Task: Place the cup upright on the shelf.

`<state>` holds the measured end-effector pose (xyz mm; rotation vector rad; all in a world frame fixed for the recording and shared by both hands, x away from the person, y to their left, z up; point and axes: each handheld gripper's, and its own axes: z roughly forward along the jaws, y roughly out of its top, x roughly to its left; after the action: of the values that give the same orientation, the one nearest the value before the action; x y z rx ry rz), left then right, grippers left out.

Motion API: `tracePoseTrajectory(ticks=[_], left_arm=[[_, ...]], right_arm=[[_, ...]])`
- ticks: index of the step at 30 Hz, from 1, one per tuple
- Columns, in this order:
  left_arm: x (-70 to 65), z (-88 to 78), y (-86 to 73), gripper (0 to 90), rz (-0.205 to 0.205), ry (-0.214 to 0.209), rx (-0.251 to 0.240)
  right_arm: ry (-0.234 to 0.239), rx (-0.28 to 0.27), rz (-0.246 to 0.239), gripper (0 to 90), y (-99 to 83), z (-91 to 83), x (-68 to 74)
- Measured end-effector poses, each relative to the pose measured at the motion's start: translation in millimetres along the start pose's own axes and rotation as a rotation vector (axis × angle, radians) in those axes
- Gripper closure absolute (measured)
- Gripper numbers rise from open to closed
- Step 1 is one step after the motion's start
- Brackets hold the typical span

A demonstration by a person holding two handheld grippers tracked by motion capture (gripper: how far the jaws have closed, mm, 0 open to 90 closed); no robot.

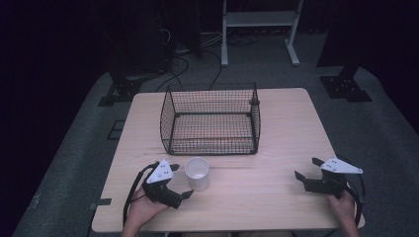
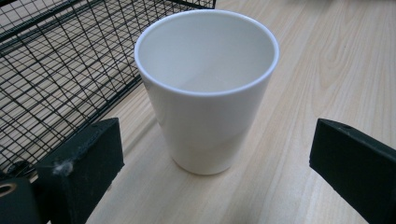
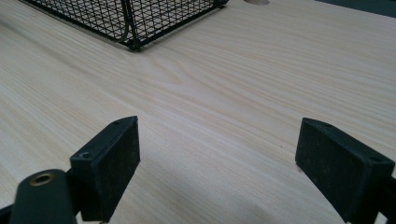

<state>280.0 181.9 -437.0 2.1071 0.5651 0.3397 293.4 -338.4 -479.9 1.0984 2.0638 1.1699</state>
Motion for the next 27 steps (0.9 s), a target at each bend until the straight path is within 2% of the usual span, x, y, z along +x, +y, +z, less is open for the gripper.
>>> tracePoseTrajectory(ticks=[5,22,27], left_arm=[[2.1,8.9,6.3,2.1,0.016,-0.011,0.048],[10.2,34.5,21.1,2.2,0.023,-0.03,0.138],[9.4,41.8,28.0,4.5,0.044,-0.039,0.169]], right_arm=[[0.0,0.0,-0.001,13.1,0.0,0.0,0.0],[0.002,-0.001,-0.004,13.1,0.0,0.0,0.1],[0.002,-0.001,-0.005,13.1,0.0,0.0,0.2]])
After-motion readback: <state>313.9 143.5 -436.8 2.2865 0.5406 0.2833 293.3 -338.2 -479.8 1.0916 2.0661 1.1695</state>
